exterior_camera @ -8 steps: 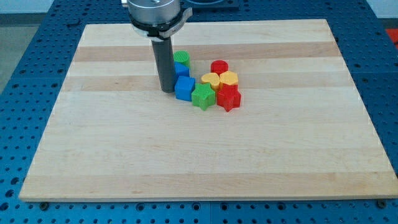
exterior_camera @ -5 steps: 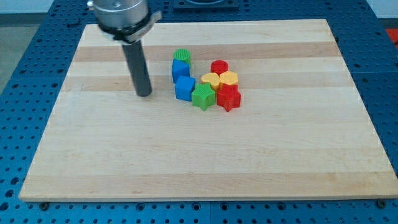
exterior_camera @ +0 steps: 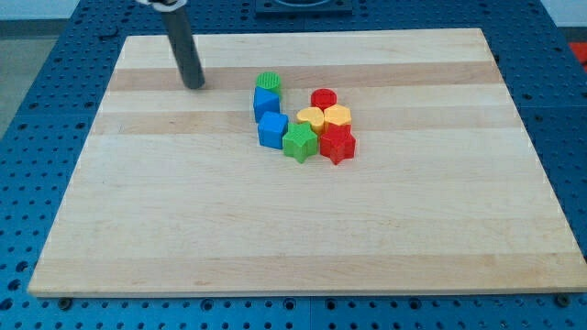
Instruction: Slide green circle to the right of the blue triangle
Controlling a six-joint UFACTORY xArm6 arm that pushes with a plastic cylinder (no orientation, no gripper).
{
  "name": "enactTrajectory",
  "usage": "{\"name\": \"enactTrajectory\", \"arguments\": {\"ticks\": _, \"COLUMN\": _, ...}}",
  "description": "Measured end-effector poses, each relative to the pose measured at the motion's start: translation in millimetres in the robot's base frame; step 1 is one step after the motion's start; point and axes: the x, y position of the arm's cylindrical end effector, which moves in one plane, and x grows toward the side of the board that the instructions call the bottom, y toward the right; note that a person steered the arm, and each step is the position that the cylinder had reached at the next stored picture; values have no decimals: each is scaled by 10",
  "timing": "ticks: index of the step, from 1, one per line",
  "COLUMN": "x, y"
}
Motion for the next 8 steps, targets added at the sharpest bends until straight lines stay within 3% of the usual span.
{"name": "enactTrajectory", "arguments": {"ticks": 2, "x": 70, "y": 719}}
{"name": "enactTrajectory", "arguments": {"ticks": 8, "x": 179, "y": 982}}
